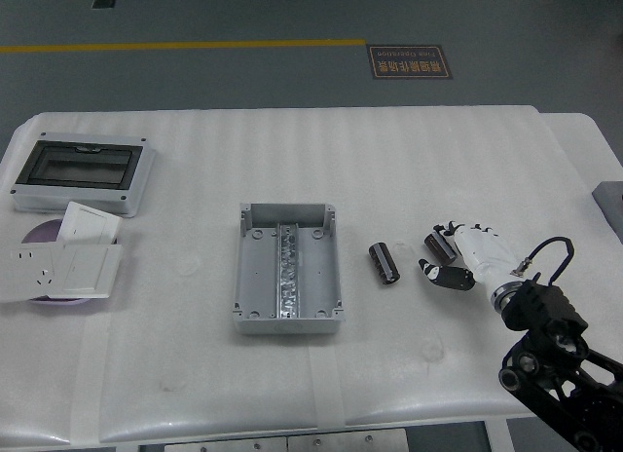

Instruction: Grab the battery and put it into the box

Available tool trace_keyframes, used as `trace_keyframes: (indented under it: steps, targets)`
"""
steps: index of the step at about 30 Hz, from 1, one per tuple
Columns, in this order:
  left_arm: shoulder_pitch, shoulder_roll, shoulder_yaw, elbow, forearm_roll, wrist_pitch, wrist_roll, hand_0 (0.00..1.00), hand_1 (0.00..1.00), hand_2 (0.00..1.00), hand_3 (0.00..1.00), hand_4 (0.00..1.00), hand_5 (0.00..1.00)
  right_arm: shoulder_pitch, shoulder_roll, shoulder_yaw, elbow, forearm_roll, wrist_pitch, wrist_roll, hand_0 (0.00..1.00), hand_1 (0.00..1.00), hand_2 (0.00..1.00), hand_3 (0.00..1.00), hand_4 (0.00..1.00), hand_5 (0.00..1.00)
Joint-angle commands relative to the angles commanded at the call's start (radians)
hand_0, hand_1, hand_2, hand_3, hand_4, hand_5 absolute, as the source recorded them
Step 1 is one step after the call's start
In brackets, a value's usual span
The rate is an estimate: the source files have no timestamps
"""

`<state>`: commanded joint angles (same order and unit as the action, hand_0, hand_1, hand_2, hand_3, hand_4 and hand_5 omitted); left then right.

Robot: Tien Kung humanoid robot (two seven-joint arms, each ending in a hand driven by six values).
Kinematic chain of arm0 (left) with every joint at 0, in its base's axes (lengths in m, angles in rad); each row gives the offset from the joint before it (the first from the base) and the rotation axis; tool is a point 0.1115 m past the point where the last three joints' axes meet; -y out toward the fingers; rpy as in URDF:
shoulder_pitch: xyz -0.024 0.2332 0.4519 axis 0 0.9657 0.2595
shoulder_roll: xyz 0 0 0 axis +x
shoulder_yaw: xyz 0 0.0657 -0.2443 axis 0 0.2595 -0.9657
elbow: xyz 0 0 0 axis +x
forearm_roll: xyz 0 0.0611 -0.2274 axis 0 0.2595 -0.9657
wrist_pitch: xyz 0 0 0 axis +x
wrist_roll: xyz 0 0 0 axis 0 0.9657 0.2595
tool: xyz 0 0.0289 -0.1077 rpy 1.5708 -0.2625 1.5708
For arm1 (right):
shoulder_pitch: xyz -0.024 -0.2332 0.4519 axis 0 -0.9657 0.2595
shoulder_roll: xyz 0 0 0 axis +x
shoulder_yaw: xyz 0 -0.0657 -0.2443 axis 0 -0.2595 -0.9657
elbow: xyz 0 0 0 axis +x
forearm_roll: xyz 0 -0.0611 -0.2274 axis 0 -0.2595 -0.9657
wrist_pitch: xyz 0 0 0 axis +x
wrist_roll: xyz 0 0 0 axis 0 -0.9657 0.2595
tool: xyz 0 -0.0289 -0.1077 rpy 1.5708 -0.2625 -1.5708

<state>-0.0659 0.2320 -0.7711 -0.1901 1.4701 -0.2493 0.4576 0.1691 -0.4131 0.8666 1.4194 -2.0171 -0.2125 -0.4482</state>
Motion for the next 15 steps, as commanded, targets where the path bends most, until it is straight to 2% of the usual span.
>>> trace_keyframes:
  steps: [7, 8, 13, 15]
  targets:
    - [-0.001, 0.000, -0.001, 0.000, 0.003, 0.000, 0.000, 0.637, 0.622, 0.565, 0.608, 0.594, 0.067, 0.002, 0.000, -0.009, -0.010, -0.006, -0.009, 0.005, 0.988, 0.787, 0.734, 0.782, 0.705, 0.454]
    - [-0.001, 0.000, -0.001, 0.000, 0.004, -0.001, 0.000, 0.638, 0.622, 0.565, 0.608, 0.593, 0.065, 0.002, 0.000, -0.009, -0.012, -0.007, -0.011, 0.006, 0.979, 0.771, 0.692, 0.753, 0.704, 0.467]
    - [-0.002, -0.001, 0.002, 0.000, 0.003, 0.000, -0.001, 0.638, 0.622, 0.565, 0.608, 0.593, 0.065, 0.002, -0.001, -0.012, -0.016, -0.010, -0.017, 0.009, 0.979, 0.771, 0.692, 0.753, 0.704, 0.467]
    - [-0.004, -0.002, 0.005, -0.001, 0.001, 0.000, -0.002, 0.637, 0.621, 0.564, 0.608, 0.591, 0.065, 0.002, -0.001, -0.012, -0.018, -0.012, -0.019, 0.009, 0.970, 0.752, 0.660, 0.737, 0.686, 0.459]
